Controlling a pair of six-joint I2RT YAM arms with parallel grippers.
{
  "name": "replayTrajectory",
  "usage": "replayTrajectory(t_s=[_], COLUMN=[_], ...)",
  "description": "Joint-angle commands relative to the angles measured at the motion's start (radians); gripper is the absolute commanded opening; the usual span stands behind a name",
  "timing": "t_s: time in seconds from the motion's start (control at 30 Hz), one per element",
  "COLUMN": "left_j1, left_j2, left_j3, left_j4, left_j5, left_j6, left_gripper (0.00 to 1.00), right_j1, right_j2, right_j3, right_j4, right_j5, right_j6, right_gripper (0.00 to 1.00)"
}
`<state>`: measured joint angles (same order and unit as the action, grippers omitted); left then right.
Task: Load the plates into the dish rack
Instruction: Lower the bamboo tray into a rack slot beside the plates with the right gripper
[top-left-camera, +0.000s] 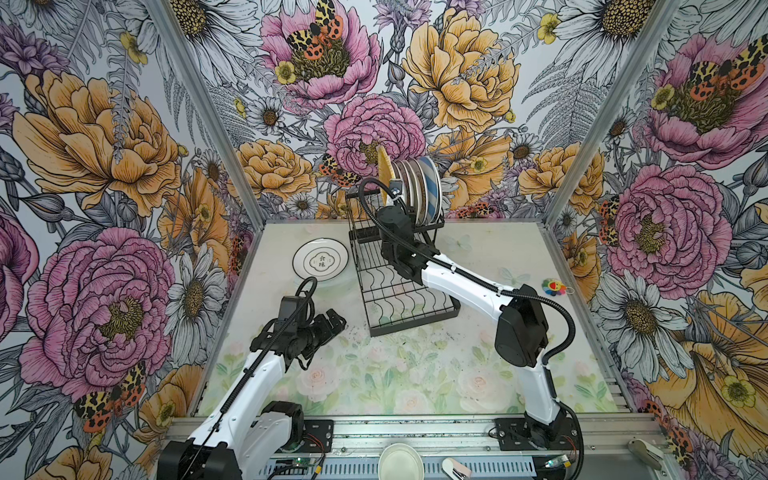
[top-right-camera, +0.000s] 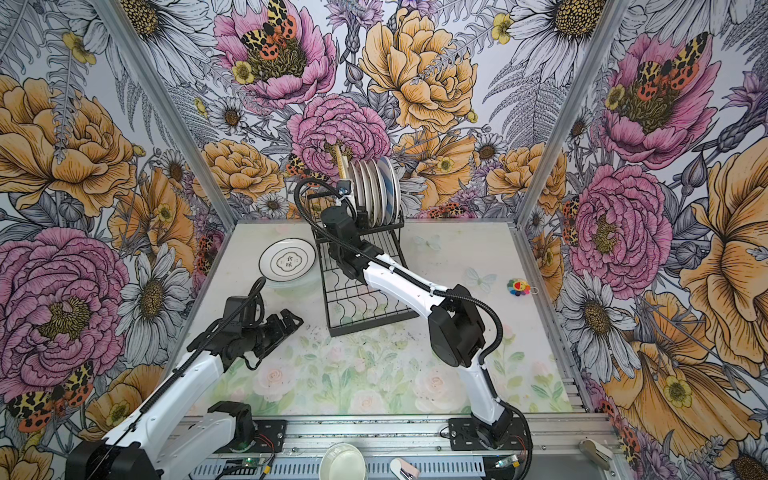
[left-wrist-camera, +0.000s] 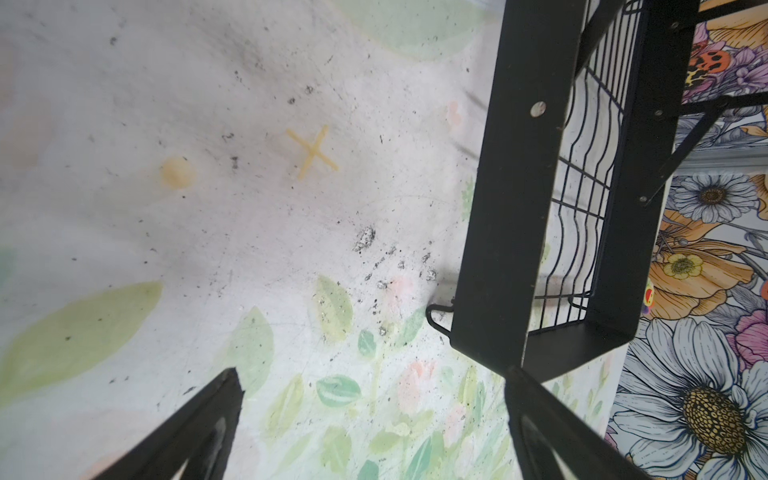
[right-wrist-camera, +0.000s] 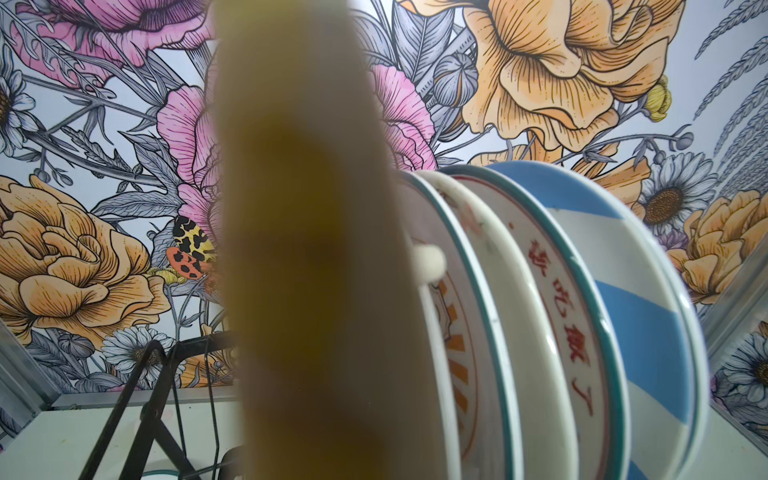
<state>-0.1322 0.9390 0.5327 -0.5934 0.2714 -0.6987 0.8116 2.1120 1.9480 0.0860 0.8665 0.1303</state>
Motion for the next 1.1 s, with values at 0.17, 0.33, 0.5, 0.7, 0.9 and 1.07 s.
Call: replayTrajectory(t_s=[0.17, 0.33, 0.5, 0.7, 0.9, 1.07], left_j1=[0.009, 0.01, 0.008, 0.009, 0.008, 0.007], left_j2=[0.001, 0.0, 0.002, 0.007, 0.012, 0.014], left_j3=[-0.011, -0.011, -0.013, -0.014, -0.014, -0.014], left_j4=[0.024, 0.024, 0.027, 0.029, 0.03, 0.03], left_j5=[0.018, 0.018, 0.015, 0.018, 0.02, 0.02], left_j6=[0.024, 0.024, 0.022, 0.022, 0.022, 0.022], left_gripper=[0.99, 0.99, 0.99, 0.99, 0.99, 0.99], right_j1=[-0.007, -0.009, -0.009, -0.012, -0.013, -0.014], right_j2=[0.016, -0.009, -0.017, 0.006, 0.034, 0.06], right_j3=[0.097, 0.097, 0.103, 0.122, 0.134, 0.147], right_j4=[0.034, 0.038, 0.024, 0.009, -0.003, -0.024], right_j5=[-0.007, -0.029, -0.04, -0.025, -0.001, -0.007], right_j6=[0.029, 0.019, 0.027, 0.028, 0.028, 0.046], right_gripper=[0.0, 0.0, 0.0, 0.0, 0.0, 0.0])
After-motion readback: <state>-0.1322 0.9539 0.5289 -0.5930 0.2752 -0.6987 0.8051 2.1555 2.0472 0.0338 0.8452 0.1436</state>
